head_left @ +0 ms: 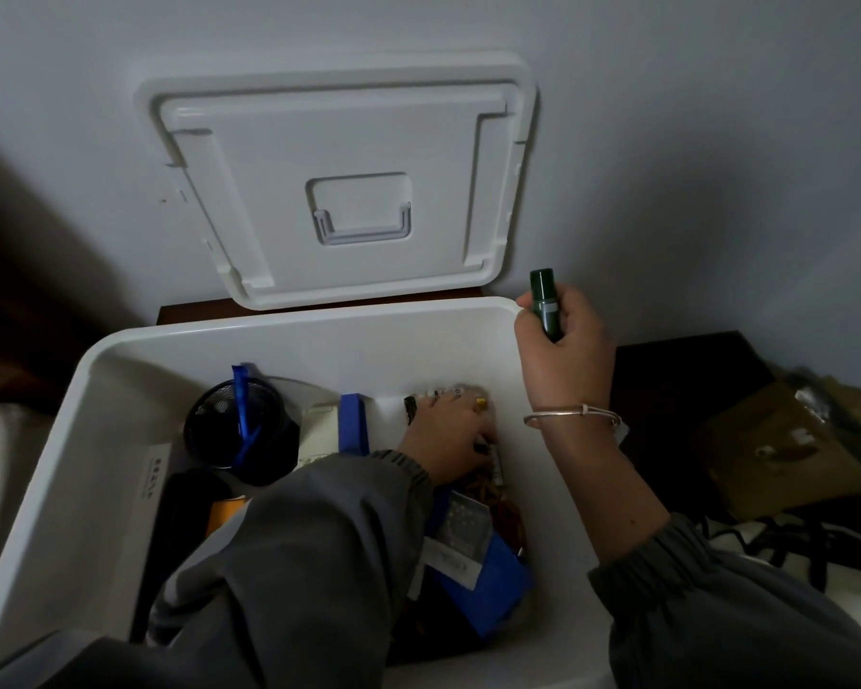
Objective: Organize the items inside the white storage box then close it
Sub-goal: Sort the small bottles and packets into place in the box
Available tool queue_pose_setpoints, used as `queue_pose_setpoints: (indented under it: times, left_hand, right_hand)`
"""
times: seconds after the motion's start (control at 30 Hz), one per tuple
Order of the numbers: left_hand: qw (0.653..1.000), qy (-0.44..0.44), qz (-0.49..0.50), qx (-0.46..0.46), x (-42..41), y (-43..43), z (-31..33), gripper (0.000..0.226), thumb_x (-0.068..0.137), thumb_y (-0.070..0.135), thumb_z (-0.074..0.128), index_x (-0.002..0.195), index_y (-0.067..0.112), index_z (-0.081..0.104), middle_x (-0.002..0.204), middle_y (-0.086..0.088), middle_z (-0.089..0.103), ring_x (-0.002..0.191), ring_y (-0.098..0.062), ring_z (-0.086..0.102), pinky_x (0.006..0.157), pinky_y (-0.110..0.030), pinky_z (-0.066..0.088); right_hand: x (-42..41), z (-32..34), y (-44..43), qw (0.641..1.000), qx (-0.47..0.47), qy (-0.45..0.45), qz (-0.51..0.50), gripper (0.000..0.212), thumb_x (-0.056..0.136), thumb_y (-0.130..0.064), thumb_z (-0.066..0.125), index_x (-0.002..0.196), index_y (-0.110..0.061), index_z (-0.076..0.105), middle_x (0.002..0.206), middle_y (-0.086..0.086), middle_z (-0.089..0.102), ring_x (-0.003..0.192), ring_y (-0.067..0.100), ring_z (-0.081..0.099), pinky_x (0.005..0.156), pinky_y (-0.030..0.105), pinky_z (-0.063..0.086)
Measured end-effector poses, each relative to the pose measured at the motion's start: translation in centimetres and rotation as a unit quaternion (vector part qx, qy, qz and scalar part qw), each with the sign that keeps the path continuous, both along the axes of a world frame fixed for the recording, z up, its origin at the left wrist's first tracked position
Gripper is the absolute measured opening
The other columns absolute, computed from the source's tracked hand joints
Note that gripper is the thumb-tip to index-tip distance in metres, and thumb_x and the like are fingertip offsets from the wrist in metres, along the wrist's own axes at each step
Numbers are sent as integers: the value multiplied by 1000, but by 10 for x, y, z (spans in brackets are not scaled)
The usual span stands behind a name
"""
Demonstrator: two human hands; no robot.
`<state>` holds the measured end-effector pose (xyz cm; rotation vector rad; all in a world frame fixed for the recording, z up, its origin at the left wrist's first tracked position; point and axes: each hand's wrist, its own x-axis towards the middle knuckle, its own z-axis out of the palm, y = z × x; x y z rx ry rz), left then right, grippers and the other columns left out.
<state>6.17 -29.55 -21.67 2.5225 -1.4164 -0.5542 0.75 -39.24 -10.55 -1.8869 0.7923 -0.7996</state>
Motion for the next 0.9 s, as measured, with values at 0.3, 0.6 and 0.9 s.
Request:
queue_pose_setpoints:
  times: [0.3, 0.6, 0.9]
  left_hand:
    - [999, -18, 8, 41, -3, -11, 1, 53, 73, 51, 69, 114, 19, 61, 125, -6, 48, 119, -27, 39, 102, -46, 27]
    - [995, -48, 84, -31, -2, -6, -3, 32, 76, 46, 65, 98, 23, 64, 121, 1, 53, 117, -20, 42, 96, -37, 29]
    - [999, -9, 29, -23, 0, -3, -3, 49, 73, 51, 67, 114, 25, 59, 130, 3, 46, 123, -21, 34, 98, -39, 26]
  right_hand:
    - [-1, 2, 1, 1000, -14, 12, 6, 10, 82, -10, 56, 86, -17, 62, 63, -7, 50, 54, -2, 47, 49, 6, 36]
    - [-1, 2, 1, 1000, -22, 8, 4, 10, 81, -9, 57, 84, -17, 61, 60, -8, 48, 53, -3, 47, 48, 6, 34]
    - [-1, 2, 1, 1000, -18, 23, 9, 10, 81, -11, 56, 87, -16, 62, 62, -7, 49, 54, 5, 45, 51, 13, 34]
